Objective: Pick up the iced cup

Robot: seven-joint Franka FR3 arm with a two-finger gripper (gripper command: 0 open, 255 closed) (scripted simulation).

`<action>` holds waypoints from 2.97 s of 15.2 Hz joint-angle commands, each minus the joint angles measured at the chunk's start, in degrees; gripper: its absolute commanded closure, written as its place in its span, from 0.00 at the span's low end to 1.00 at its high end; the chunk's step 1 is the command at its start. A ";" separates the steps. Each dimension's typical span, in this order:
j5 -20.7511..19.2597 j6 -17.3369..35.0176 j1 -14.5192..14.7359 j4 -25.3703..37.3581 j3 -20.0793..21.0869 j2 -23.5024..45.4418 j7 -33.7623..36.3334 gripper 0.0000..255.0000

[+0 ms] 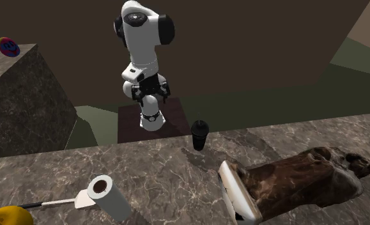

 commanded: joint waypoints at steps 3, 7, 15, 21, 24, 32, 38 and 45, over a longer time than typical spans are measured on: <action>1.71 0.21 0.20 3.17 1.78 3.33 2.89 0.00; 4.44 0.39 0.34 10.28 5.07 10.31 8.58 0.00; 7.03 -0.67 0.23 27.85 10.88 25.69 20.17 0.00; 7.01 -0.27 0.42 34.33 13.00 32.05 24.80 0.00; 7.20 2.08 0.47 31.20 13.01 31.28 24.40 0.00; 7.35 4.04 0.53 28.63 13.06 30.68 24.10 1.00; 7.35 4.07 0.52 28.62 13.04 30.70 24.07 1.00; 6.92 -1.41 0.40 35.90 13.00 32.49 25.00 1.00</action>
